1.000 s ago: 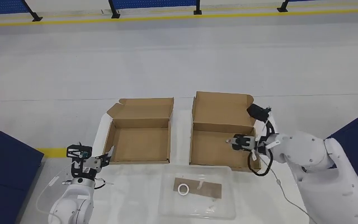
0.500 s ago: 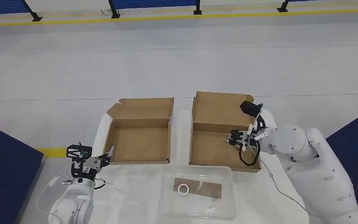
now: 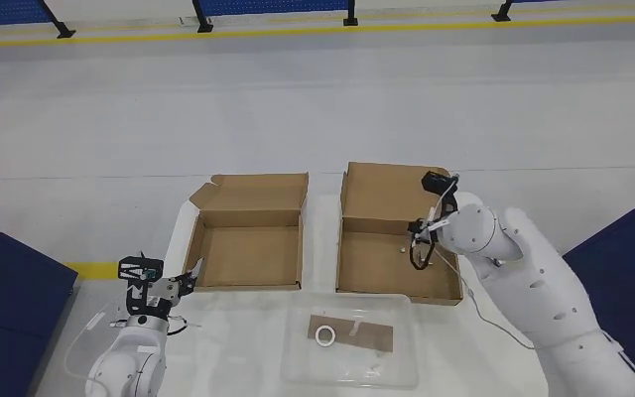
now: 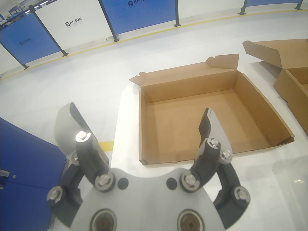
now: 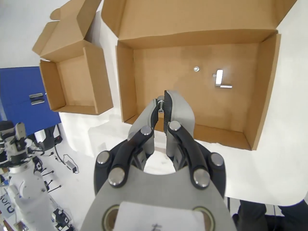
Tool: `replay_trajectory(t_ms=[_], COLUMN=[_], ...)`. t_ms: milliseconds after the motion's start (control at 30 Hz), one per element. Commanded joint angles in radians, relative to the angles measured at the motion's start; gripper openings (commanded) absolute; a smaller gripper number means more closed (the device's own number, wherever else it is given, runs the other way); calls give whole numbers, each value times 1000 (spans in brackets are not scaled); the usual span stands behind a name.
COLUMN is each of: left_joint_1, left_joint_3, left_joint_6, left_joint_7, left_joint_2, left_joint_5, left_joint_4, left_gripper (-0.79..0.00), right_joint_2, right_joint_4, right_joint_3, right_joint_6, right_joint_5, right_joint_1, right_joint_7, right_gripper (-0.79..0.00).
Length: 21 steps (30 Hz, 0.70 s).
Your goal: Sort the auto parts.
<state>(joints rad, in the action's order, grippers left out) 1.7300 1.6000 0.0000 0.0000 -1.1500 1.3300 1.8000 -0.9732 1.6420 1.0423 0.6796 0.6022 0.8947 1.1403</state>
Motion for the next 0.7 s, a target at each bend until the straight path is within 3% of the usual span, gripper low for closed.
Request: replay_trajectory(t_ms=[0,233,667], left_joint_1=[0,0,0], left_joint_3=[0,0,0], left_joint_6=[0,0,0], left_joint_7=[0,0,0], left_joint_2=[0,0,0], left_joint_5=[0,0,0], left_joint_4=[0,0,0], left_gripper=[0,0,0], right_joint_2=[-17,-86,-91], right_joint_4=[-82,-298,-316], right_joint_3=[-77,-278,-282], right_joint_6=[20,63,52], right_joint_5=[20,-5,-8], right_joint_1=[-60,-202,-184], right_joint_7=[-19,-62,-100], right_gripper=[-785,-785,-785])
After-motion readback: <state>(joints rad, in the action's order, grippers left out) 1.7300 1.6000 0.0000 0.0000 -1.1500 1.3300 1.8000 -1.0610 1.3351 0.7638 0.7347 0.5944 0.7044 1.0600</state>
